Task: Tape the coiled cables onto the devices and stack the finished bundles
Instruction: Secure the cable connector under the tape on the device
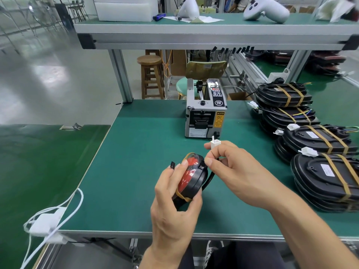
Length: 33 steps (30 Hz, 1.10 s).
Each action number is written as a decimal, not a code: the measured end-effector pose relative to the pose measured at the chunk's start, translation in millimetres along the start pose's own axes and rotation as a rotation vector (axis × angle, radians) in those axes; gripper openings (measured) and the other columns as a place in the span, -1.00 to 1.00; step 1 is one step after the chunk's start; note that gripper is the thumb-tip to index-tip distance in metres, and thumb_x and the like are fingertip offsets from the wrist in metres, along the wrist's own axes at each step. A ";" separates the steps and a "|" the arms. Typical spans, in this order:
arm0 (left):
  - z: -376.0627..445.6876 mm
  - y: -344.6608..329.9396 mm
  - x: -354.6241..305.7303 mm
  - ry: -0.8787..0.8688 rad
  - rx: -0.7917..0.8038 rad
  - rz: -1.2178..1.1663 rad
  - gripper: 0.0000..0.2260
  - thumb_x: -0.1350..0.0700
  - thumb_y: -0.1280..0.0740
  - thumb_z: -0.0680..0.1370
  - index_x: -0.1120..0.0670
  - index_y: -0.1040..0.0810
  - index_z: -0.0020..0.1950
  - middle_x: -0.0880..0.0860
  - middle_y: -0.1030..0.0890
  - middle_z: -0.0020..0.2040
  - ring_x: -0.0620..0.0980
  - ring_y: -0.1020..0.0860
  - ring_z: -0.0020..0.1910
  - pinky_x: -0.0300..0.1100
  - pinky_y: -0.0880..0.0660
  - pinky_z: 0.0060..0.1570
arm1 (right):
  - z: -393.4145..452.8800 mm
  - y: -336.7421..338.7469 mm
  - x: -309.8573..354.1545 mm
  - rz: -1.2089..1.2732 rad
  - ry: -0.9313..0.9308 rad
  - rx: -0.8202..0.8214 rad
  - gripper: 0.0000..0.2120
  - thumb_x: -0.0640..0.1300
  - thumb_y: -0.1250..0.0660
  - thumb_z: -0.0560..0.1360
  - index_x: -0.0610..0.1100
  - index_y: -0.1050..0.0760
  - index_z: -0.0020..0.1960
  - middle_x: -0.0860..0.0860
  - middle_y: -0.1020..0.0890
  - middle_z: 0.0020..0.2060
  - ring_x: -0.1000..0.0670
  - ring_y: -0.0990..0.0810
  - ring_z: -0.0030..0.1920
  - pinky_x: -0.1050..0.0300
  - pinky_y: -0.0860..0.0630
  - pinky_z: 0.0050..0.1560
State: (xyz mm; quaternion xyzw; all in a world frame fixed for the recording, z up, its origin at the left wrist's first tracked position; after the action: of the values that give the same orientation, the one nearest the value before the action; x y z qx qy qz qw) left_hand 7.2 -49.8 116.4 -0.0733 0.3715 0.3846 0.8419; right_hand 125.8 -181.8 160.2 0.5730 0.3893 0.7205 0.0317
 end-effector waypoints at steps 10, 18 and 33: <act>-1.4 -0.3 1.7 -0.019 -0.001 0.005 -0.33 0.12 -0.53 0.54 0.02 -0.27 0.56 -0.09 -0.63 0.46 0.10 -0.64 0.40 0.00 -0.59 0.35 | 2.2 -2.3 2.9 -0.047 0.008 0.000 -0.81 -0.05 -0.28 0.68 0.06 -0.51 -0.11 0.23 -0.48 0.24 0.41 -0.33 0.40 0.63 -0.19 0.13; -2.4 0.4 3.3 -0.027 -0.009 0.022 -0.30 0.16 -0.55 0.52 0.01 -0.27 0.56 -0.11 -0.62 0.47 0.09 -0.65 0.39 0.10 -0.61 0.28 | 3.3 -2.7 5.5 -0.095 0.022 -0.017 -0.82 -0.05 -0.28 0.68 0.05 -0.51 -0.11 0.26 -0.45 0.22 0.36 -0.38 0.32 0.65 -0.19 0.05; -2.8 -2.2 4.7 -0.038 0.010 0.013 -0.23 0.14 -0.56 0.52 -0.09 -0.23 0.62 -0.12 -0.61 0.48 0.07 -0.63 0.42 -0.09 -0.55 0.40 | 3.8 -1.0 7.2 -0.146 0.018 -0.069 -0.82 -0.09 -0.35 0.62 0.05 -0.54 -0.16 0.22 -0.52 0.18 0.48 -0.46 -0.03 0.60 -0.28 -0.01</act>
State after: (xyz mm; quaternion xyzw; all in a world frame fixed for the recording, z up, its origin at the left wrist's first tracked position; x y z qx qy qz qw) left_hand 9.2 -49.7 110.9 -0.0597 0.3578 0.3894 0.8466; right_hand 126.2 -175.6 165.5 0.5352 0.4052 0.7344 0.1003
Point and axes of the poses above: each hand's wrist, its own z-axis towards the middle knuckle, its own y-axis out of the back of the hand, x = y × z, the point moved 10 cm from there along z, towards the middle knuckle
